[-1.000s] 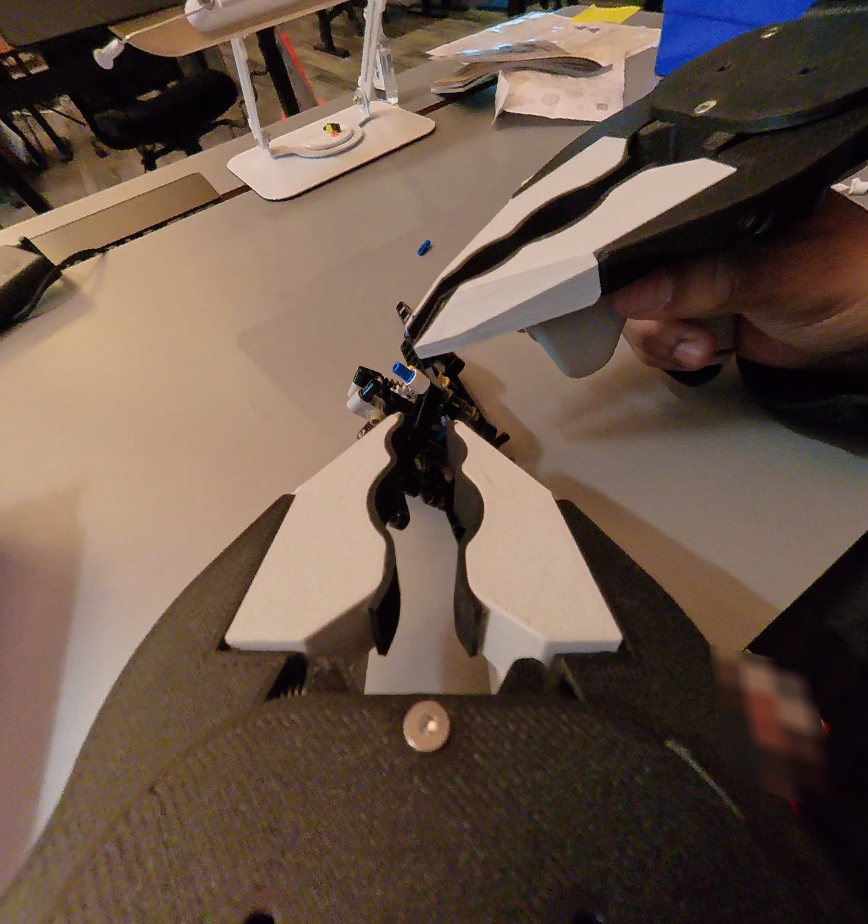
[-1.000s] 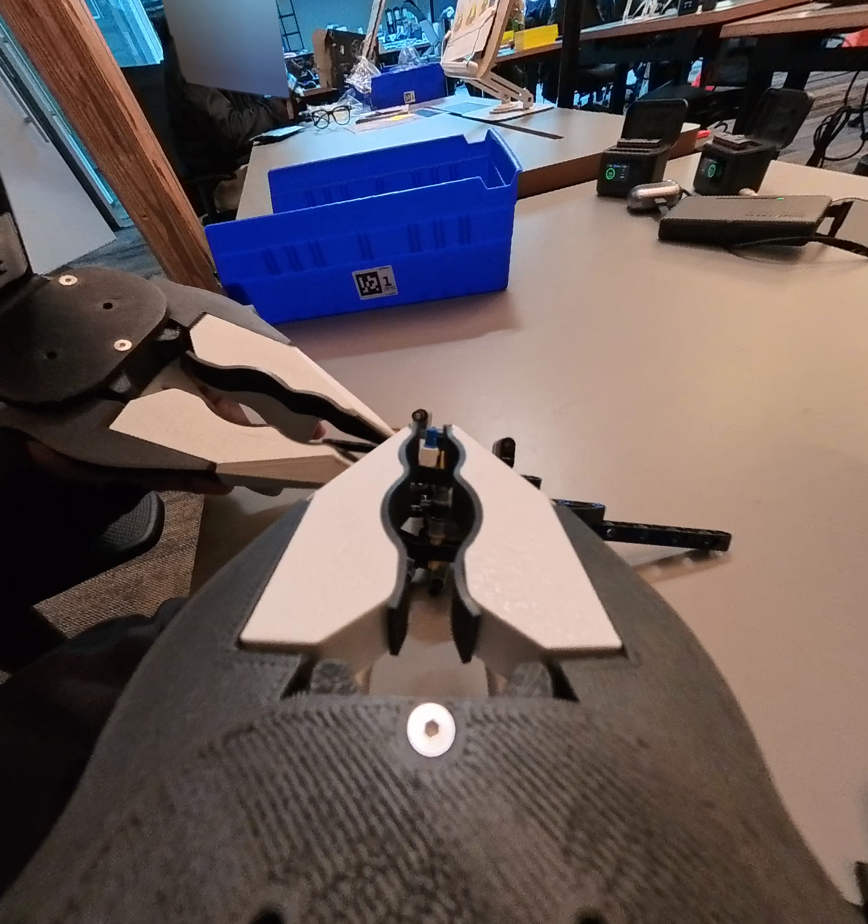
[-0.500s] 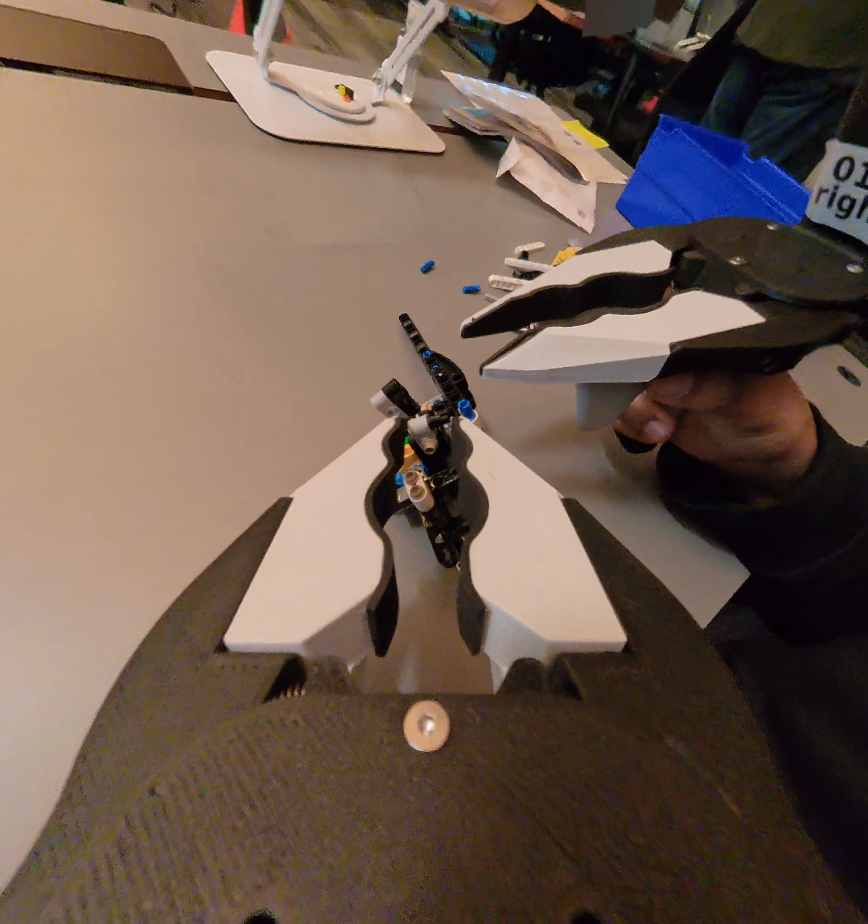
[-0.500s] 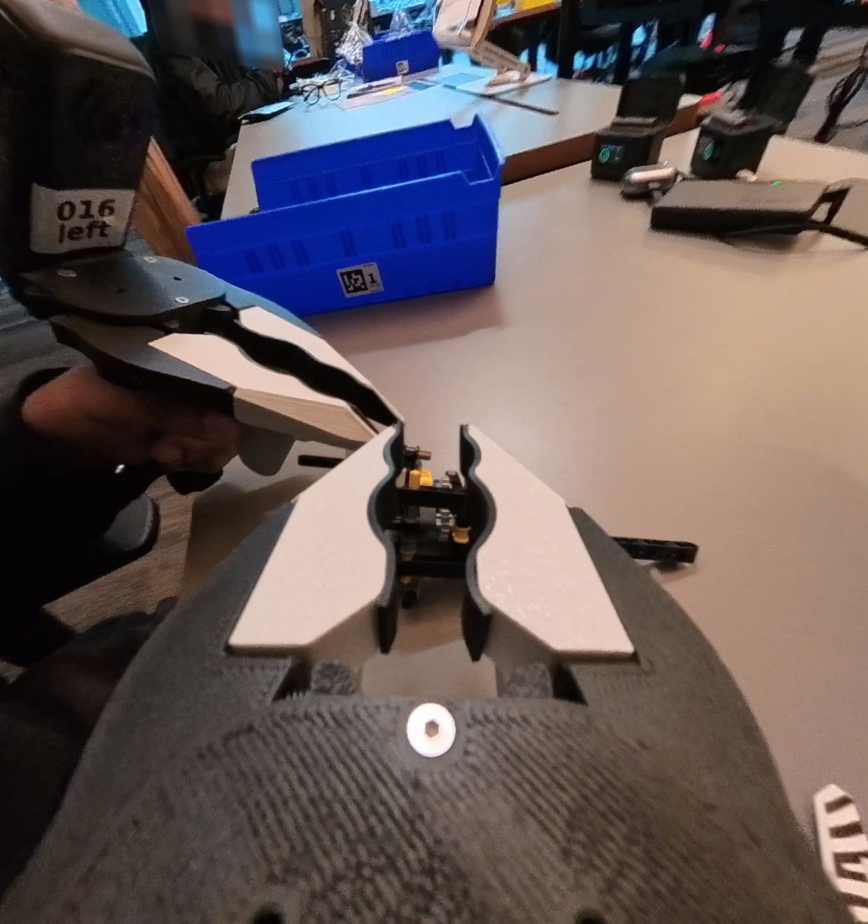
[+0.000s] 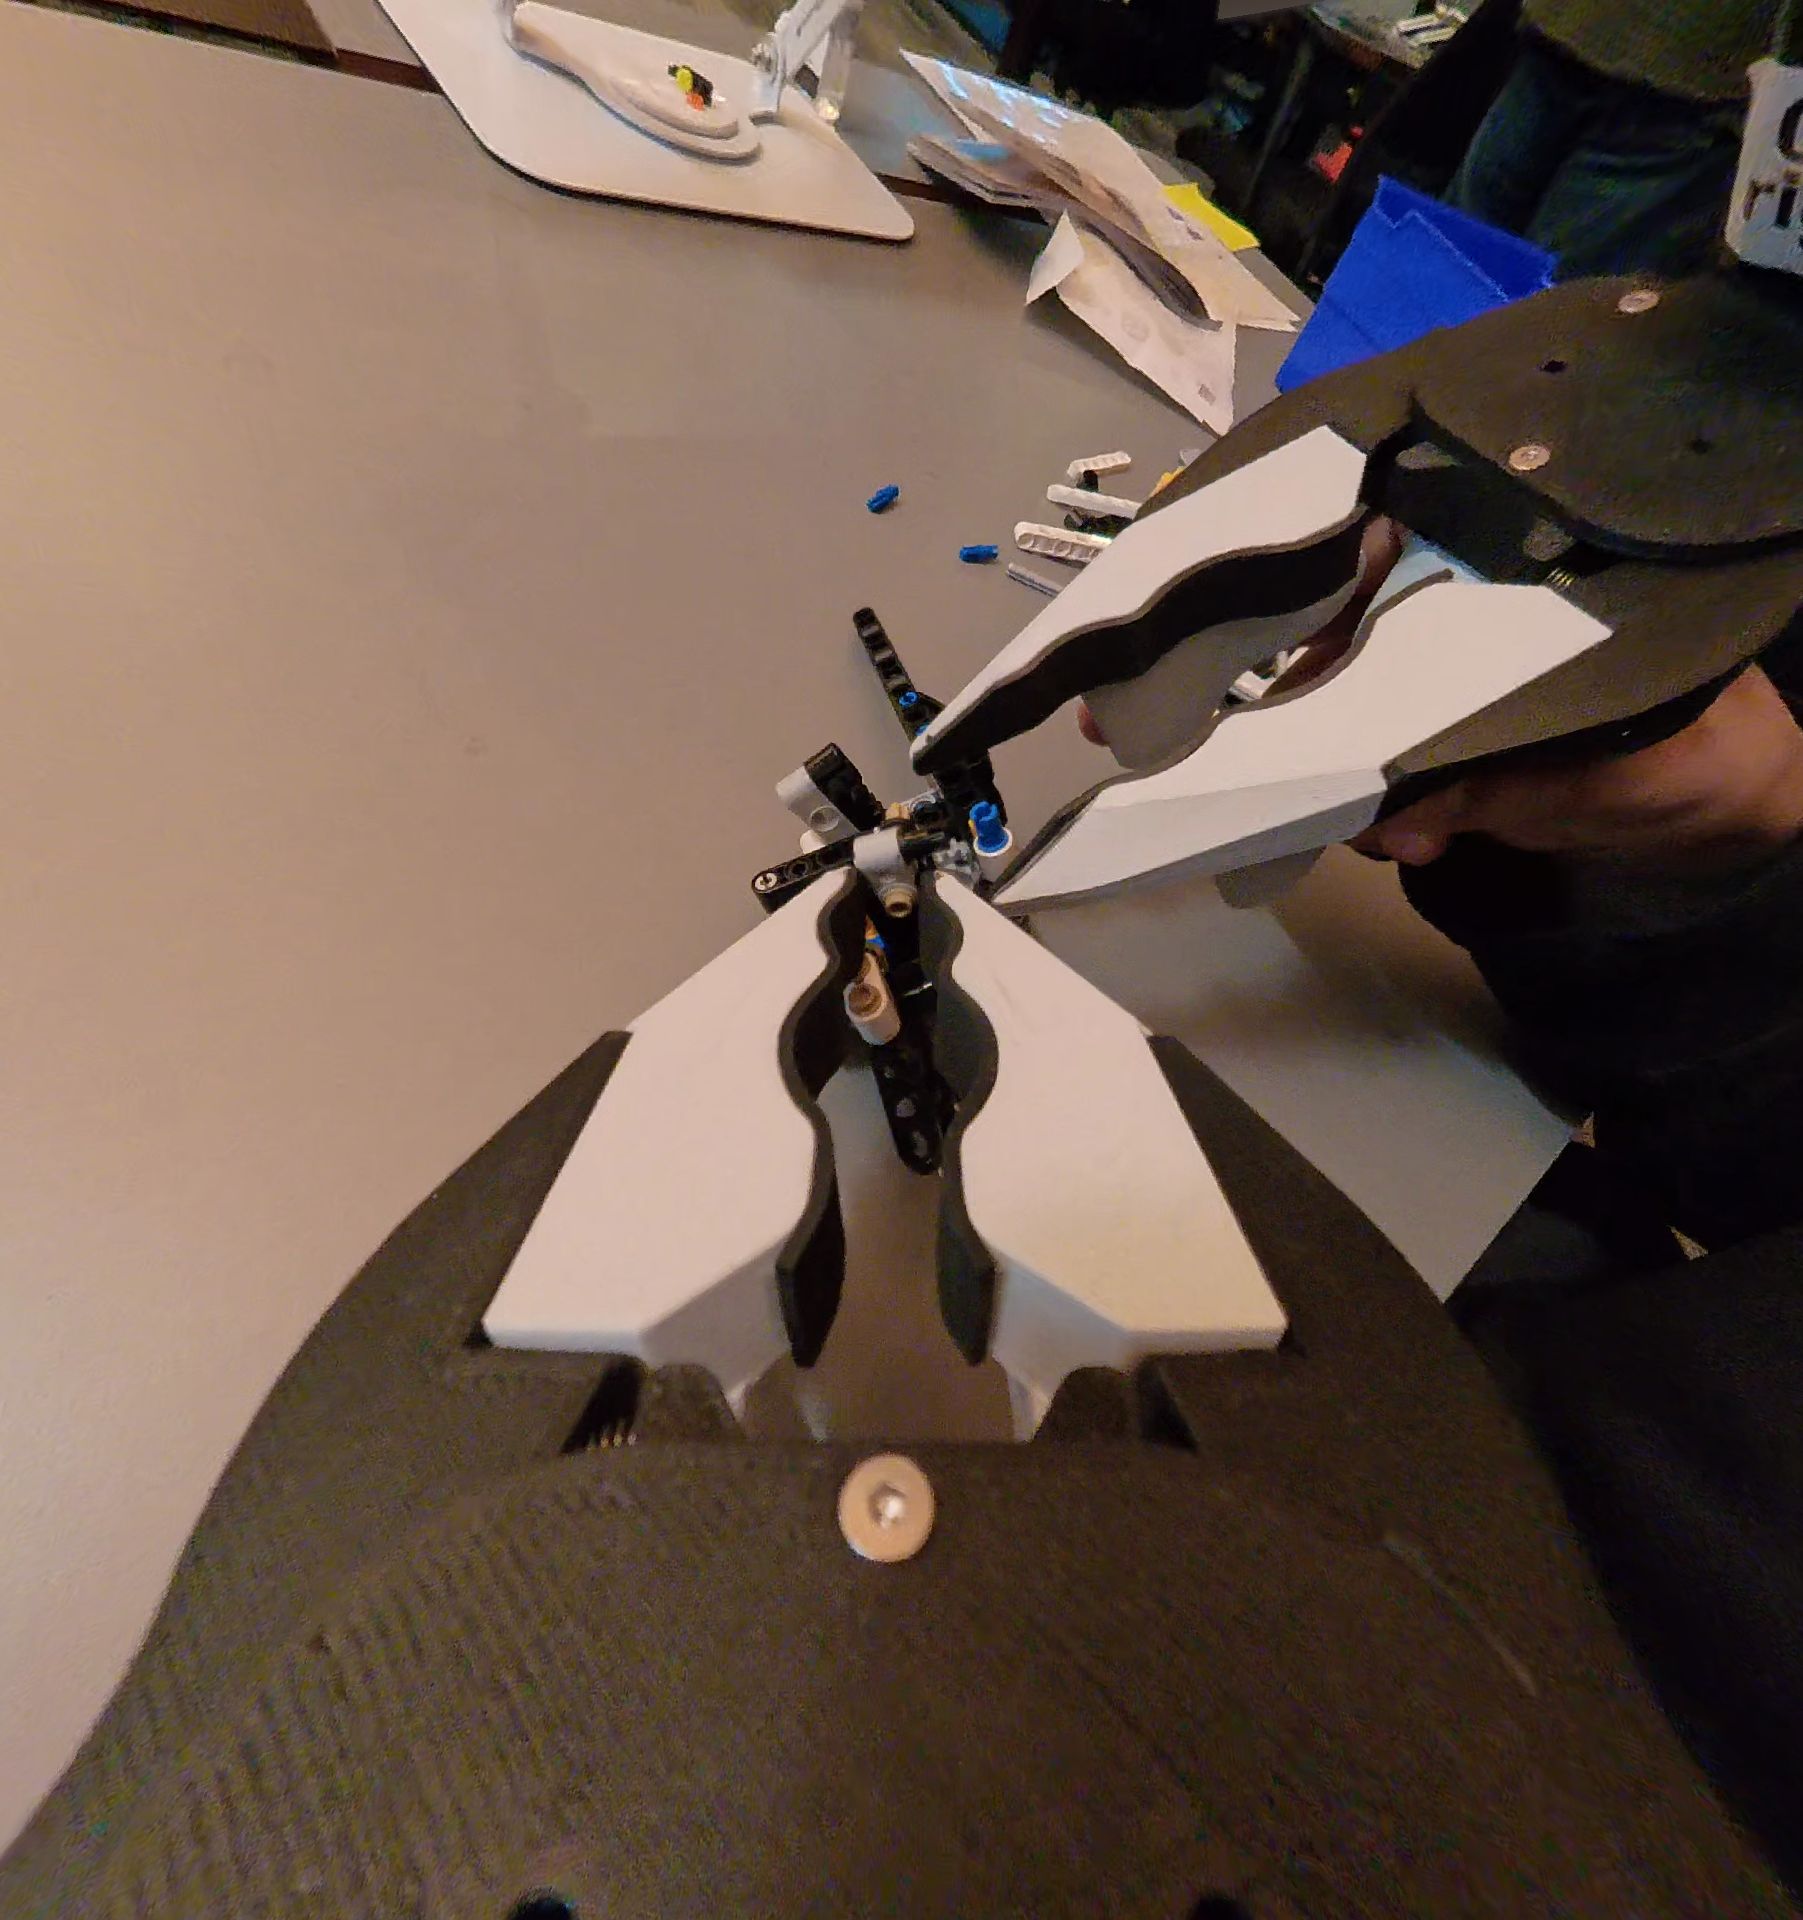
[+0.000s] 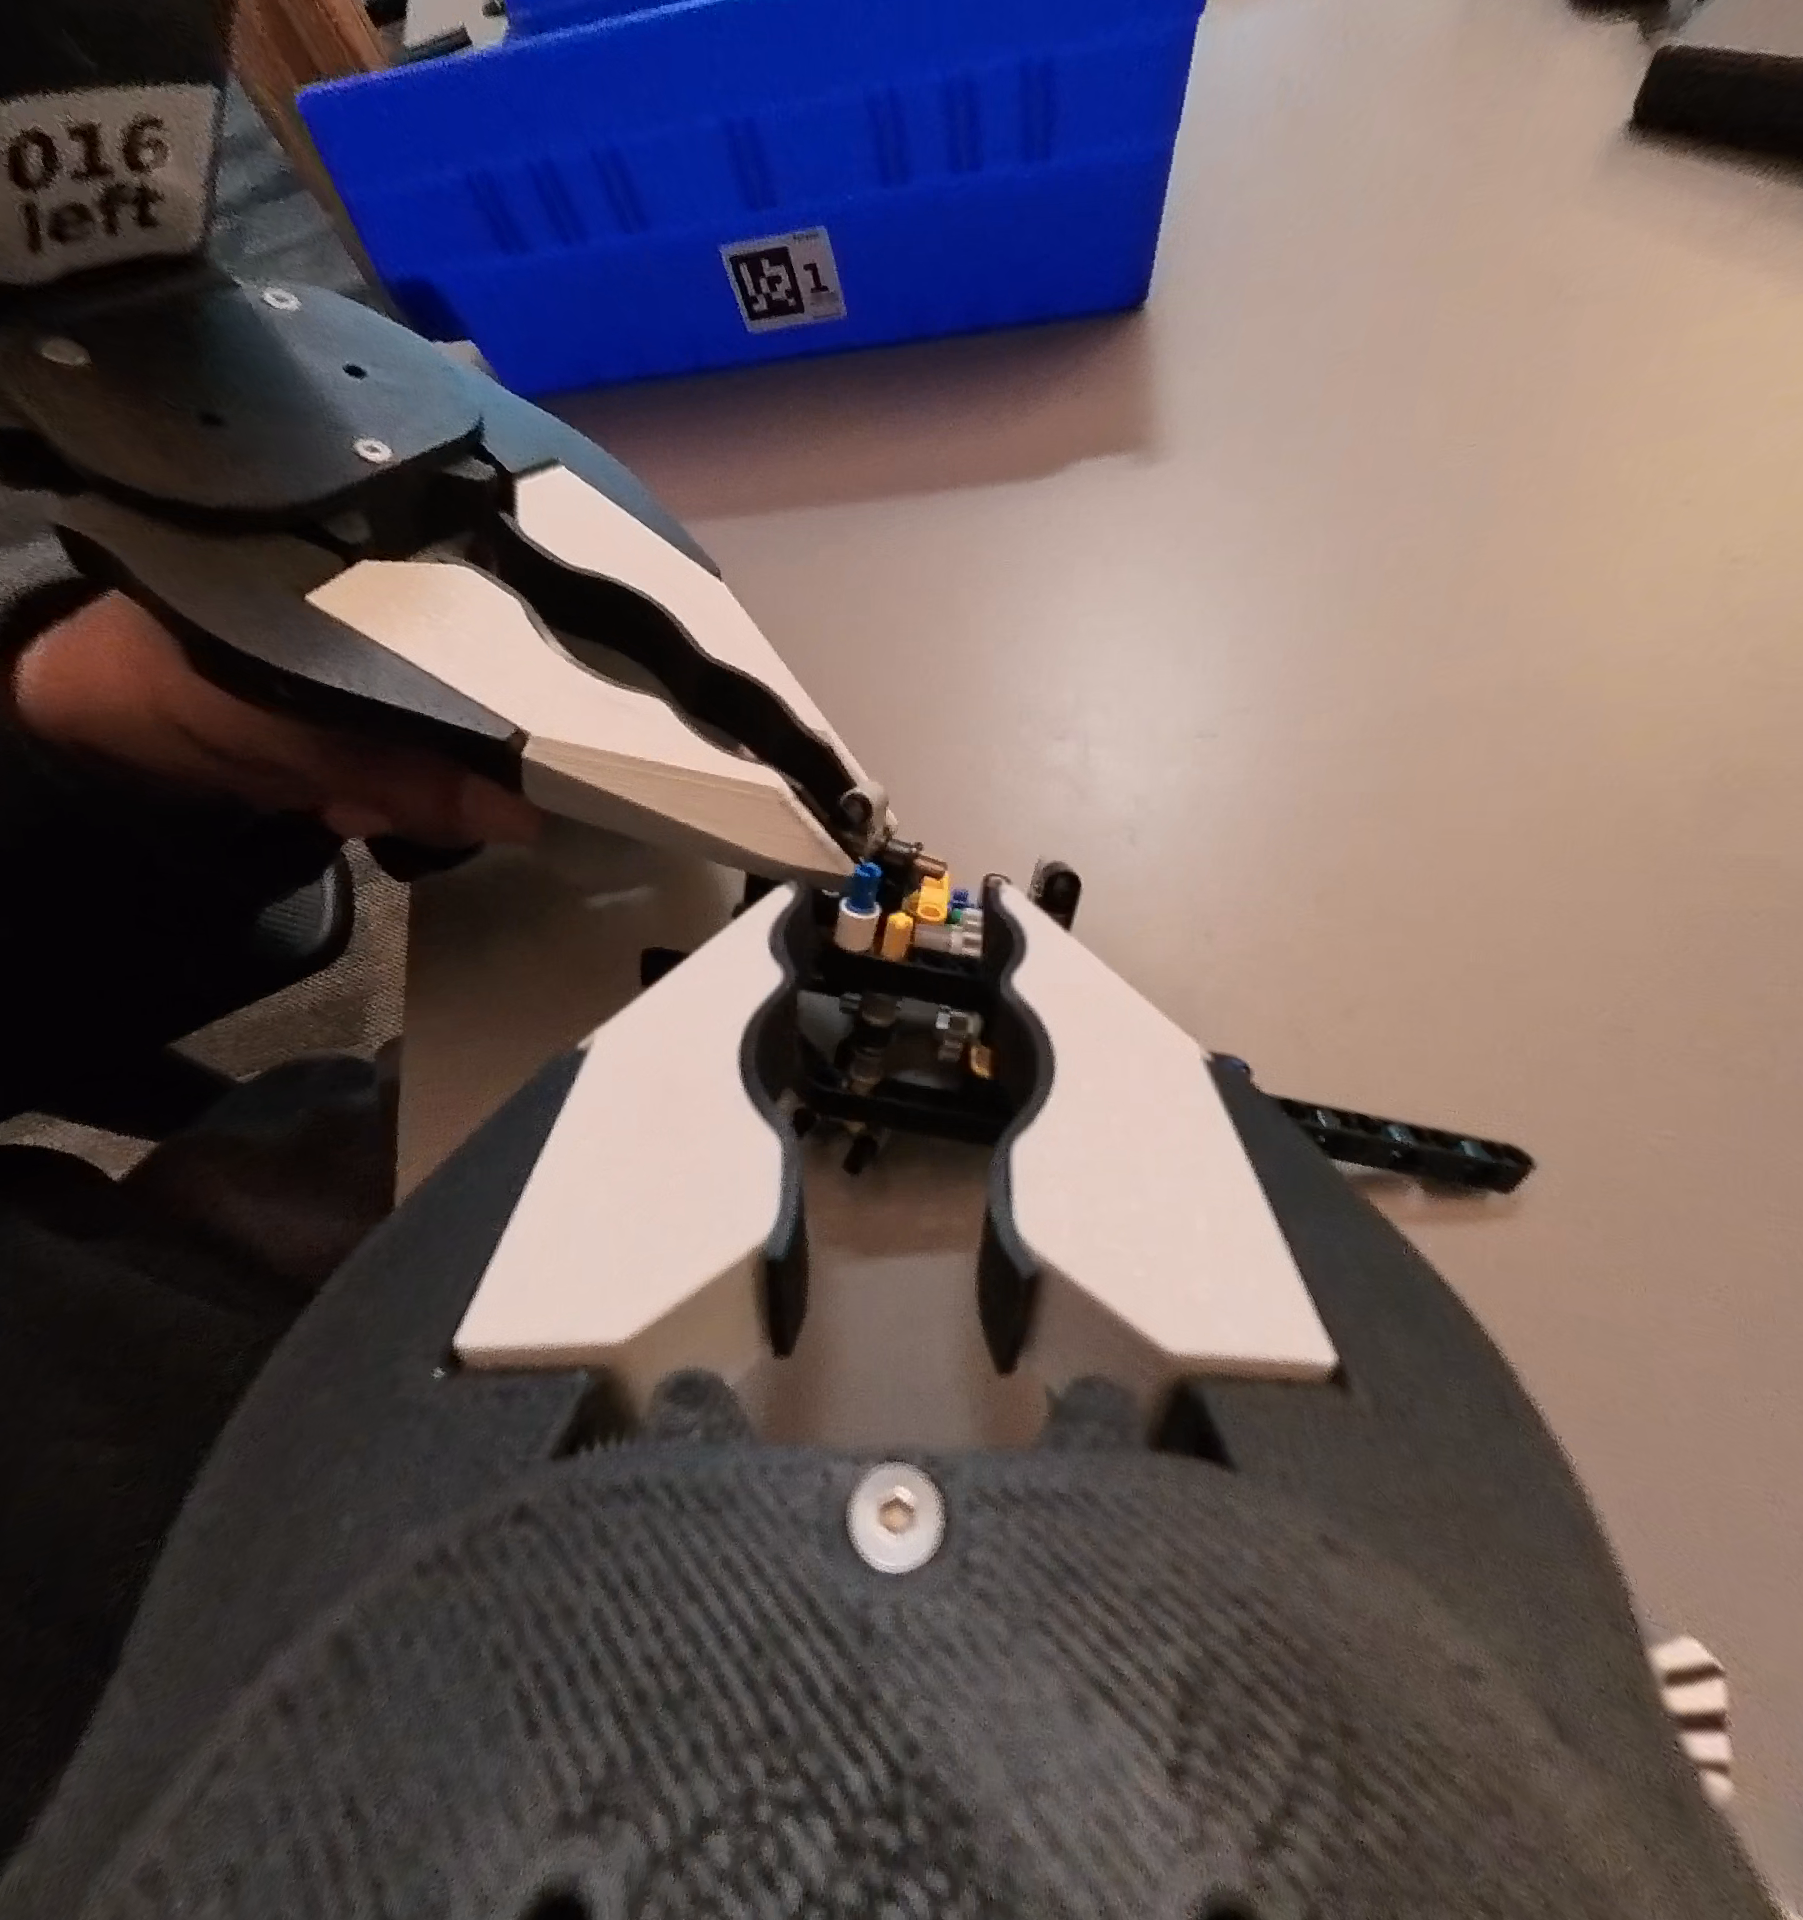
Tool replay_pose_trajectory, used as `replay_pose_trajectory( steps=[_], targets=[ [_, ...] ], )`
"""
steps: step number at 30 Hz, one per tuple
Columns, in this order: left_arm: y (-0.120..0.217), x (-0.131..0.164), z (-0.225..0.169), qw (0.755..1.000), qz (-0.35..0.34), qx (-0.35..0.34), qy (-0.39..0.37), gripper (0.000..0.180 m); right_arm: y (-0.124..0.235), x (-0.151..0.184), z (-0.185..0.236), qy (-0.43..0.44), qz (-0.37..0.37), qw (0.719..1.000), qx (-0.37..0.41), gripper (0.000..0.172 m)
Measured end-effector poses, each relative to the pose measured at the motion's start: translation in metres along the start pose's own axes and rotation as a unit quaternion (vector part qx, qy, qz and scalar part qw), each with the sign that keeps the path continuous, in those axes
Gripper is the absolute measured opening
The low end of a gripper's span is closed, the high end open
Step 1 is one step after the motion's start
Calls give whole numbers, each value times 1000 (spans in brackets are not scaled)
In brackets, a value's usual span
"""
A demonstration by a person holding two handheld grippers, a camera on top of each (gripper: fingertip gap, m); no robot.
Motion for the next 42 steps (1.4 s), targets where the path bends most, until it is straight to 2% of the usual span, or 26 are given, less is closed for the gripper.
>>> replay_pose_trajectory(
  steps=[5, 11, 20, 32, 38, 42],
  targets=[
    [0, 0, 3, 1000, -15, 5, 17, 6, -4, 1, 0, -19, -12, 1000, -13, 25],
    [5, 2, 3, 1000, -16, 8, 15, 5, -7, 2, 4, 17, -18, 1000, 8, 12],
    [8, 5, 2, 1000, -22, -9, 1, 5, -8, 0, 9, 52, 5, 997, 63, 11],
    [12, 6, 1, 999, -33, 4, 10, 5, -11, 0, 12, 79, -9, 990, 114, 9],
    [13, 8, 3, 998, -38, 26, 32, 4, -10, 3, 9, 47, -43, 997, 46, 11],
    [13, 9, 4, 998, -34, 38, 42, 4, -12, 2, 8, 62, -15, 998, 15, 14]
  ],
)
Point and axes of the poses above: each gripper's, where its closed fingertips meet, y back along the fingers, x out of its underside, z = x × y across the jaws, the point moved 7 cm from there along y, back along the fingers, and after that the axes turned 12 degrees about -x, right-handed, at the moved point
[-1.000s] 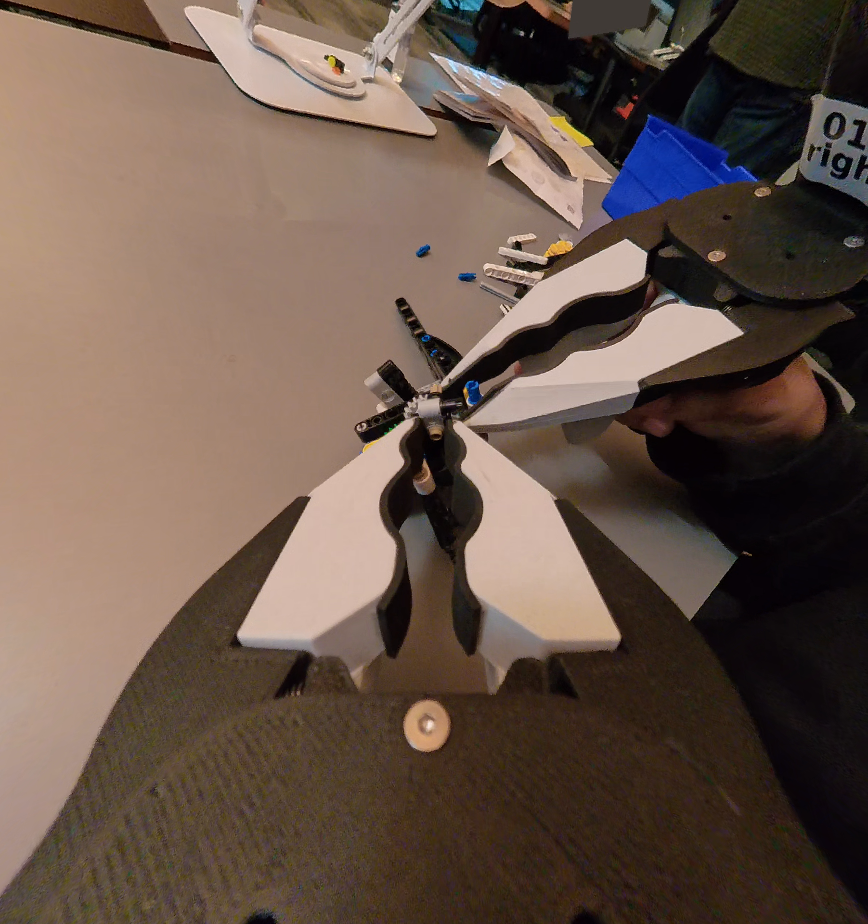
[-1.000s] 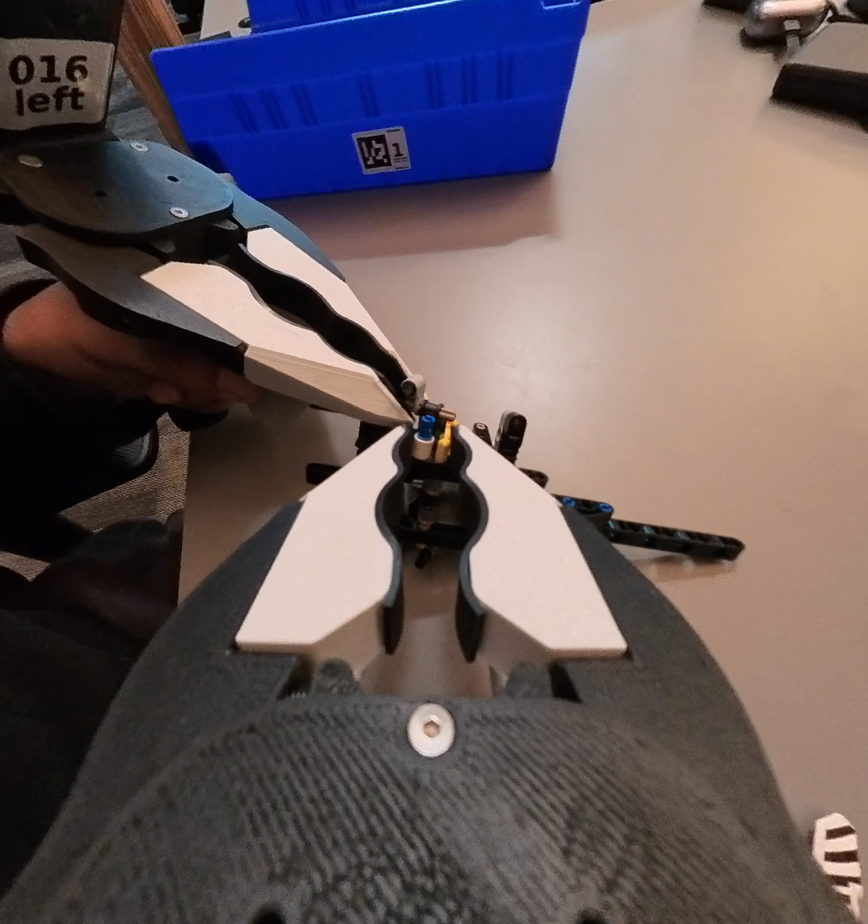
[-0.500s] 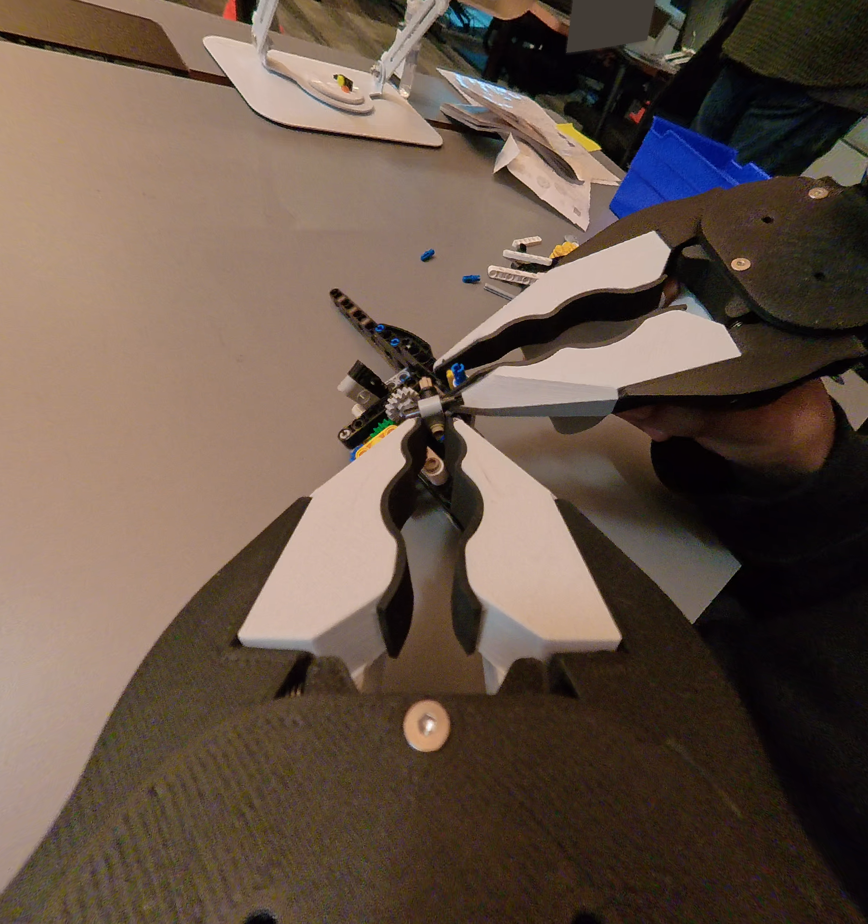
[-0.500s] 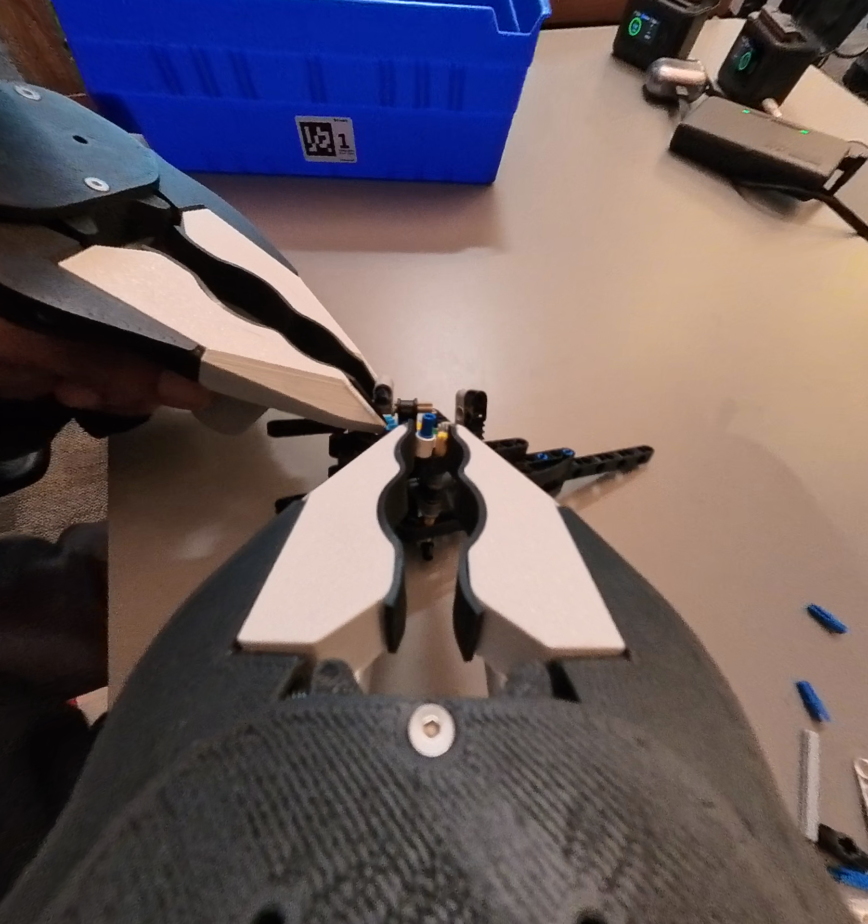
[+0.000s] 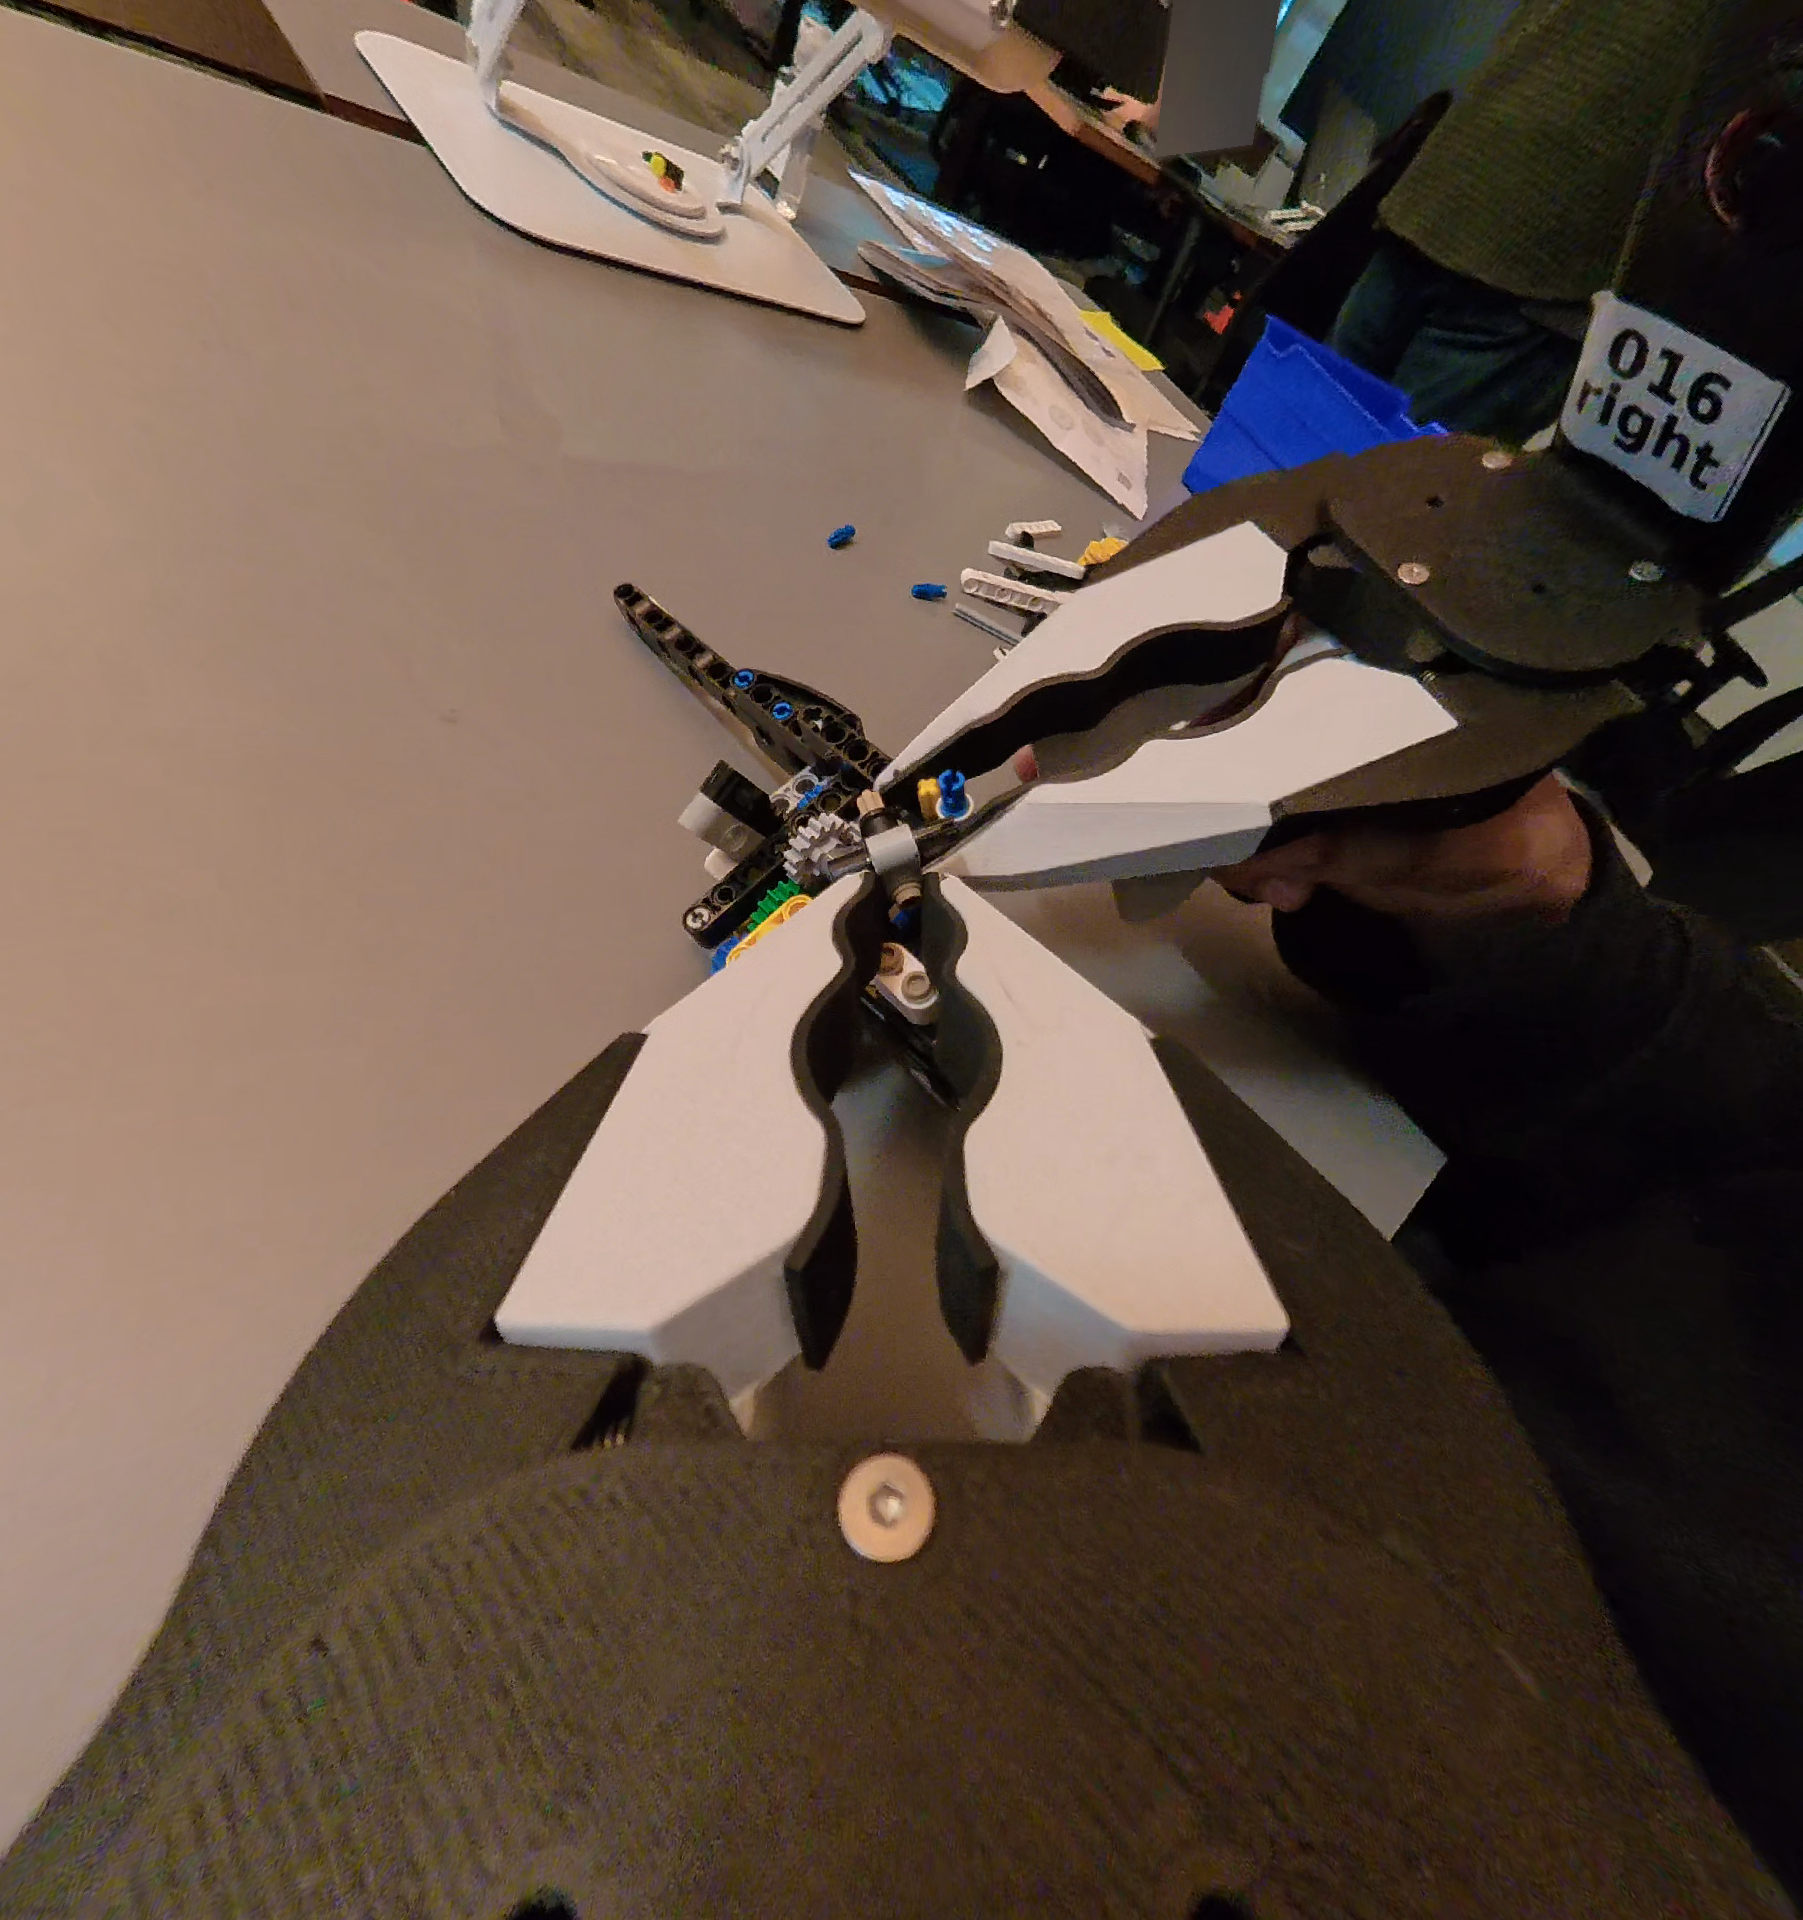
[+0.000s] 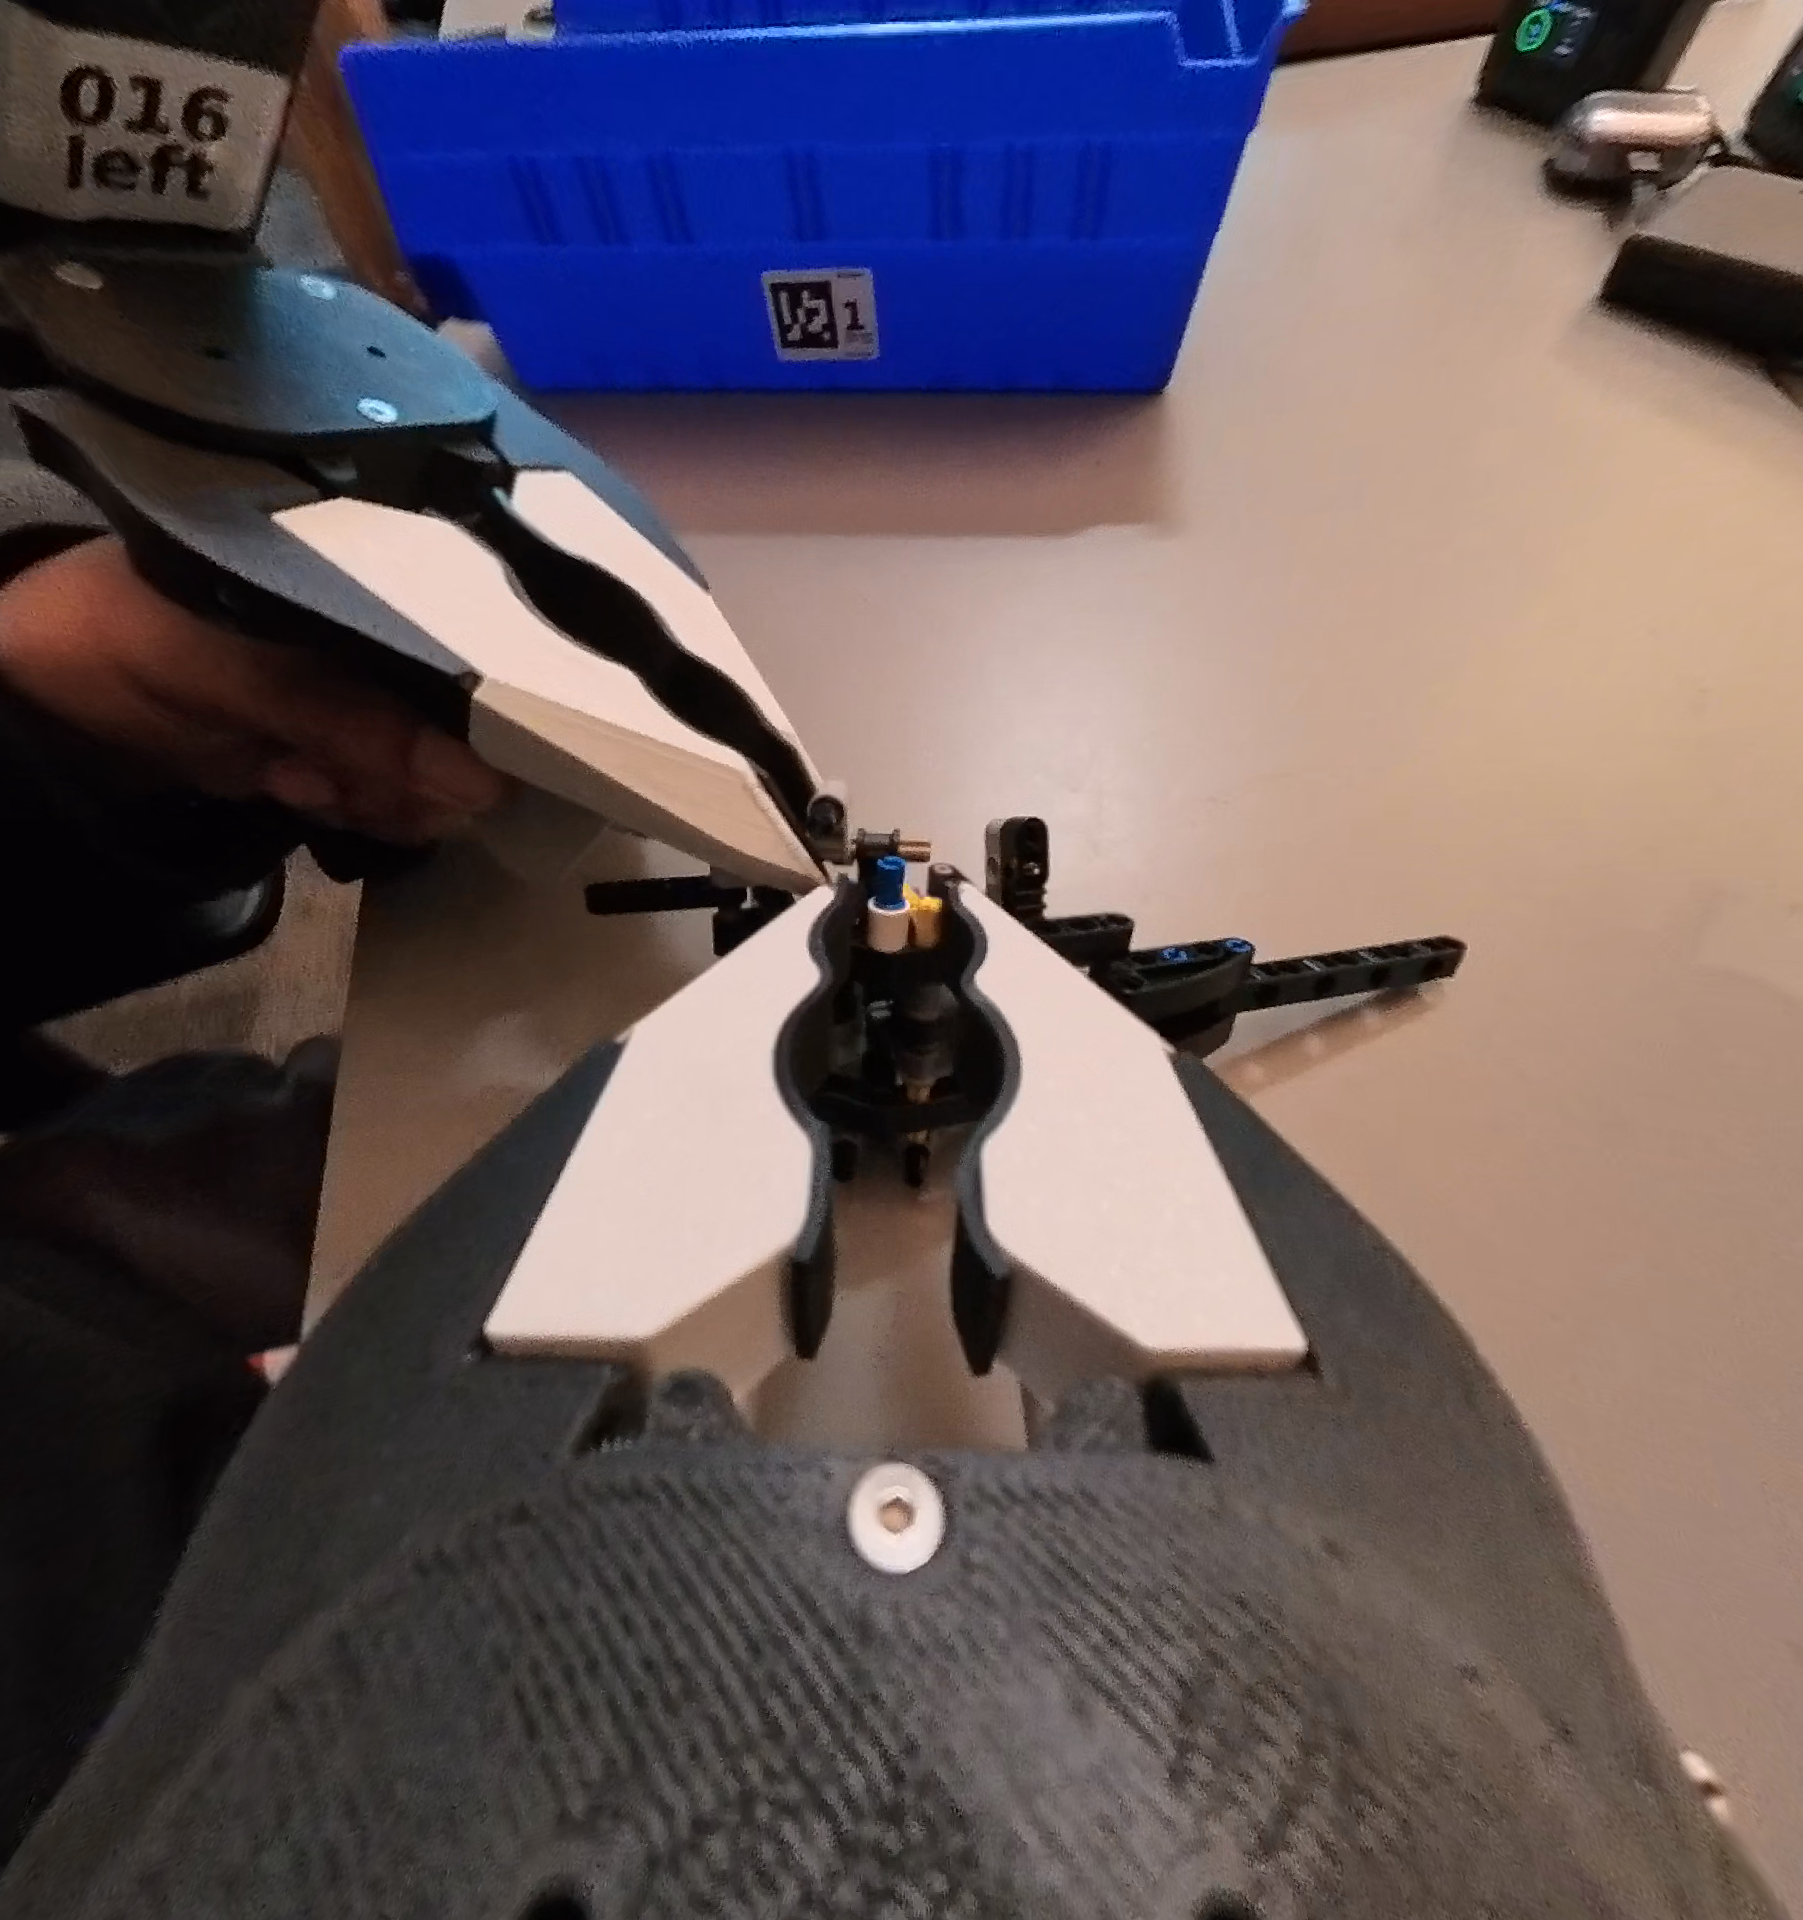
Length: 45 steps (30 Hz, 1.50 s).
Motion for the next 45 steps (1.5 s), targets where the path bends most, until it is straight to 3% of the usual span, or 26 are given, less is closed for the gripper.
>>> replay_pose_trajectory(
  steps=[10, 24, 26, 33, 41, 45],
  targets=[
    [2, 2, 4, 1000, 7, 8, -12, 4, -9, -12, 2, 77, 110, 991, -10, 11],
    [0, 0, 7, 999, -25, 10, 45, 6, -9, -10, 2, 76, 92, 993, 7, 11],
    [0, -1, 9, 998, -31, 6, 54, 12, -9, -10, 3, 75, 92, 993, 1, 11],
    [1, -1, 9, 998, -26, 13, 56, 7, -9, -10, 2, 87, 73, 993, 16, 11],
    [1, -1, 14, 995, -33, 30, 91, 5, 34, -33, -9, 5, -66, 997, -27, 13],
    [0, -1, 16, 992, -34, 41, 111, 5, 23, -29, -13, 8, -25, 1000, -3, 11]
  ],
)
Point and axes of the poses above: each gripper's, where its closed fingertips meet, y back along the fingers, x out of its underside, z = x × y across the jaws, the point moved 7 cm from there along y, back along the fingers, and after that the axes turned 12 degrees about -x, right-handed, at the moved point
